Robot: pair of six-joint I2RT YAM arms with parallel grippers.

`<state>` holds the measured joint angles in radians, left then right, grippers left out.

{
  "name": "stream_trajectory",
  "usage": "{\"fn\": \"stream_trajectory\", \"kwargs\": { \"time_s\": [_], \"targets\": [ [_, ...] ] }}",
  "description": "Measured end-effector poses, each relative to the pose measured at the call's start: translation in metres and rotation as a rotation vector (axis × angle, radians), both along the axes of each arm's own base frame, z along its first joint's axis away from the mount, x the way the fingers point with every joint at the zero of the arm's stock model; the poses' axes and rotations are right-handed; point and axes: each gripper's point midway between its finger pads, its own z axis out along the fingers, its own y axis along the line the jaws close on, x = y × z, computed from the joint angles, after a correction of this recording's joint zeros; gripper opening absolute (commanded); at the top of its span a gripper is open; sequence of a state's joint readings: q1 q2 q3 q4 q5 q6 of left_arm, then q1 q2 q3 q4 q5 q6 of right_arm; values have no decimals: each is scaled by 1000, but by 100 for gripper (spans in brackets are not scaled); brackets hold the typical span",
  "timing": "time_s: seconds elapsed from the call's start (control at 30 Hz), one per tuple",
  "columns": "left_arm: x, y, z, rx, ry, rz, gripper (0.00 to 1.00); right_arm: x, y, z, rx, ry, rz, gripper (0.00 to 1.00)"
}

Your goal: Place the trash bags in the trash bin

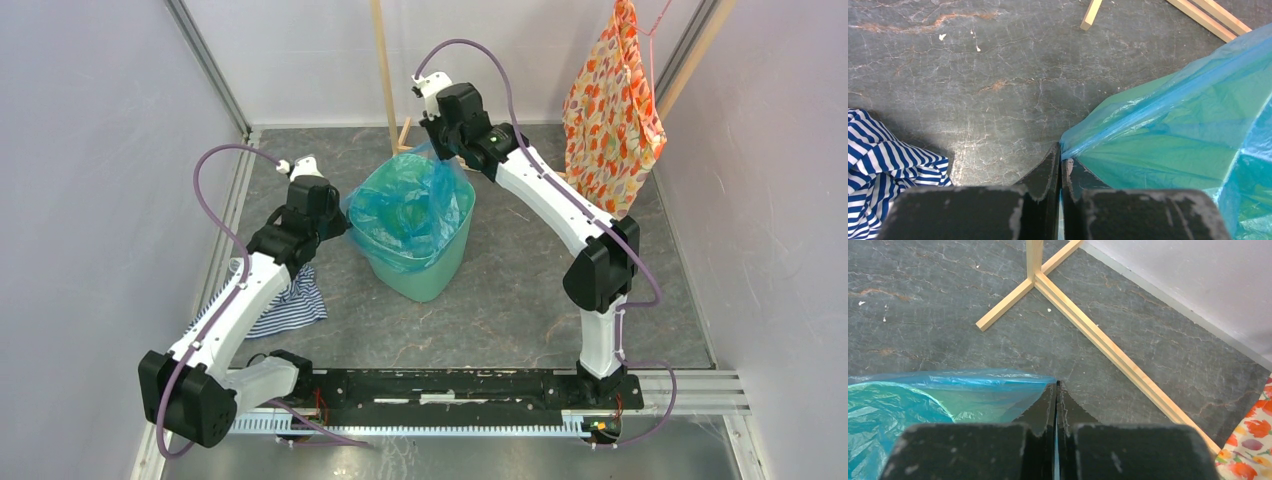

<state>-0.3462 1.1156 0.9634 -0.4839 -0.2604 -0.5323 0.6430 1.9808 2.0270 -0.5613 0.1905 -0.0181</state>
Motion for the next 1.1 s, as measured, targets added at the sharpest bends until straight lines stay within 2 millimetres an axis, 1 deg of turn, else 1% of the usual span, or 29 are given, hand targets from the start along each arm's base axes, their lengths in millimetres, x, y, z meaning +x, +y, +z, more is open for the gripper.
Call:
{"fn": "stream_trajectory", "kwargs": {
  "time_s": [0.17,0.33,0.4,0.57,0.7,0.83,0.87,0.93,1.03,1.1],
  "targets": [
    [-7,0,-7,-9,6,-12,7,-2,-5,-5,3,27,-18,0],
    [-16,-3,-10,-31,7,-39,6,-9,-11,-10,1,57,-23,0],
    [-18,-4,-9,-38,2,-47,6,-12,-12,-5,9,56,-21,1],
    [-21,-7,-8,-56,-10,-66,6,-20,-16,13,31,40,-18,6],
    [-26,-8,-15,-59,1,-74,6,-29,-23,23,31,40,-19,8],
    [-30,-8,-22,-60,17,-81,6,-36,-34,40,34,18,-35,9],
    [-31,-8,-24,-59,22,-82,6,-37,-38,44,32,10,-43,12],
    [-33,-7,-26,-57,29,-82,6,-40,-46,50,27,1,-58,21],
    [-33,-7,-27,-56,31,-82,6,-44,-52,56,23,-3,-66,27],
    [-34,-7,-27,-57,30,-82,6,-47,-55,56,18,6,-65,31]
  ]
}}
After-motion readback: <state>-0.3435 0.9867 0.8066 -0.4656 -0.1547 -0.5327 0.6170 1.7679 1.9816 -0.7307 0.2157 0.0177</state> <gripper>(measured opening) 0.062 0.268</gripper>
